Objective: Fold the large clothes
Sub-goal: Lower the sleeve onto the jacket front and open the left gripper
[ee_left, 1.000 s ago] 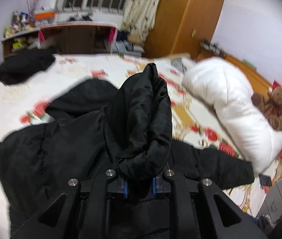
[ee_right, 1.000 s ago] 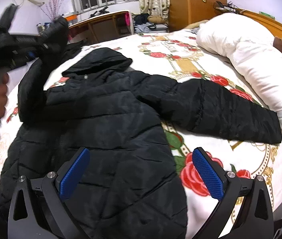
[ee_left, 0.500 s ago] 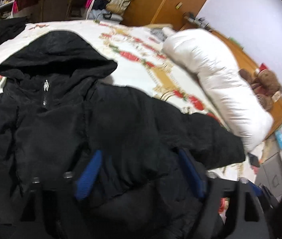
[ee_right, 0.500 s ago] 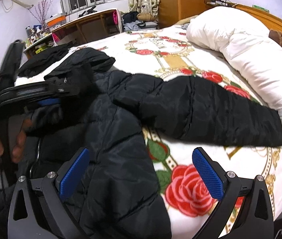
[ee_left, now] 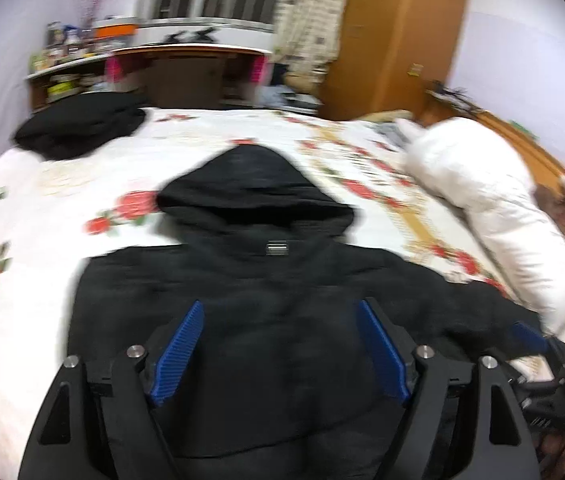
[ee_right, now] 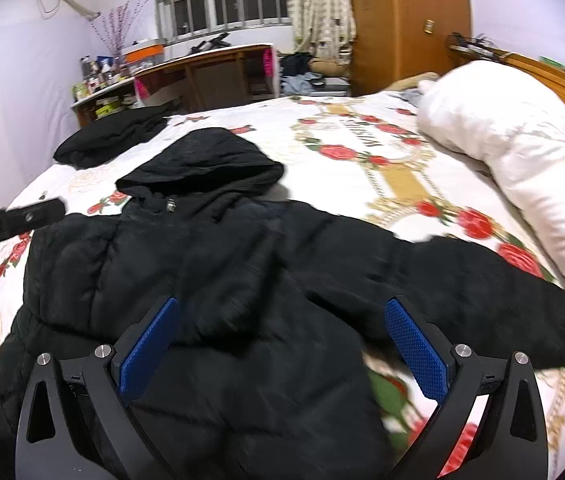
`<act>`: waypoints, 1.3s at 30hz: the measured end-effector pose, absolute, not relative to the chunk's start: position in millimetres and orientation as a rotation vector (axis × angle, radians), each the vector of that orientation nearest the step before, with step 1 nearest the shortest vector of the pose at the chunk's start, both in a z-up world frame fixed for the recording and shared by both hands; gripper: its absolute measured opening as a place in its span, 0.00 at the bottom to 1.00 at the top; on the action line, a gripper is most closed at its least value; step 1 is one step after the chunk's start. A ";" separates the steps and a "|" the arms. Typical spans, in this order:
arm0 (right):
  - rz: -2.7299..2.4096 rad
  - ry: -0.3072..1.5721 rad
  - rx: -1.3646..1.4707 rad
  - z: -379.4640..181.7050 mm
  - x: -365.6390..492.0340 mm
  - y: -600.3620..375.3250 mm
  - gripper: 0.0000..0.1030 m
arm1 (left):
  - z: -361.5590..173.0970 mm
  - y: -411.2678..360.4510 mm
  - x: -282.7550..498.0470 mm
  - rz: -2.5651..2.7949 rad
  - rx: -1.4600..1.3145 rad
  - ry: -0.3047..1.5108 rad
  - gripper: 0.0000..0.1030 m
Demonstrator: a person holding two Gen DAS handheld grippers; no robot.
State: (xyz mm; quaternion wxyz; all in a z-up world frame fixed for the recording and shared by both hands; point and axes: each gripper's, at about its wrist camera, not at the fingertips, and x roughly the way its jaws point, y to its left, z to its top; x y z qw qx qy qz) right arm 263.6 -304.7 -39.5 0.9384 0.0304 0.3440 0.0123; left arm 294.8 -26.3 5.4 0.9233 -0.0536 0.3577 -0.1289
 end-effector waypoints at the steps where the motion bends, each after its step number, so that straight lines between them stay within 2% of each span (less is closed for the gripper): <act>1: 0.035 0.705 0.060 -42.0 270.5 -299.8 0.99 | 0.1 -13.2 297.6 -0.232 -0.111 0.736 0.74; 5: 0.050 0.757 0.024 -63.7 306.2 -279.8 0.99 | -18.5 31.8 306.1 -0.107 -0.138 0.745 0.70; 6: 0.056 0.774 0.016 -70.3 314.3 -277.0 0.88 | -25.6 42.8 308.7 -0.082 -0.154 0.753 0.66; 7: 0.060 0.800 0.016 -76.7 321.6 -276.3 0.71 | -32.7 49.6 312.9 -0.065 -0.171 0.767 0.65; 8: 0.049 0.843 0.012 -84.5 331.1 -276.3 0.14 | -39.1 57.3 316.9 -0.057 -0.197 0.779 0.65; 9: 0.040 0.862 0.014 -87.6 335.5 -278.3 0.11 | -43.0 61.0 319.1 -0.055 -0.210 0.786 0.64; 17: -0.055 0.905 -0.005 -100.0 354.0 -323.7 0.09 | -82.8 21.6 367.1 -0.138 -0.179 0.857 0.61; 21: -0.053 0.930 -0.074 -104.3 353.6 -320.8 0.09 | -108.7 -1.1 385.1 -0.136 -0.094 0.886 0.66; 25: -0.094 0.908 -0.043 -89.6 346.3 -329.0 0.24 | -100.3 -5.8 383.3 -0.131 -0.048 0.897 0.67; 27: -0.120 0.843 0.009 -68.3 332.2 -336.0 0.38 | -83.5 4.7 371.3 -0.136 -0.082 0.879 0.63; 33: 0.020 0.697 0.071 -28.8 321.6 -307.7 0.45 | -40.2 42.5 342.8 -0.086 -0.126 0.727 0.62; 35: 0.097 0.734 0.094 -43.9 343.7 -292.6 0.45 | -52.7 47.6 355.3 -0.059 -0.141 0.766 0.57; 36: 0.095 0.753 0.081 -54.2 354.5 -287.2 0.45 | -63.3 48.7 363.6 -0.047 -0.138 0.796 0.46; 37: 0.079 0.783 0.051 -68.5 366.4 -283.1 0.45 | -76.8 49.2 370.6 -0.028 -0.125 0.825 0.41; 39: 0.033 0.850 0.014 -100.1 385.9 -284.1 0.43 | -98.4 49.2 375.4 -0.007 -0.102 0.843 0.41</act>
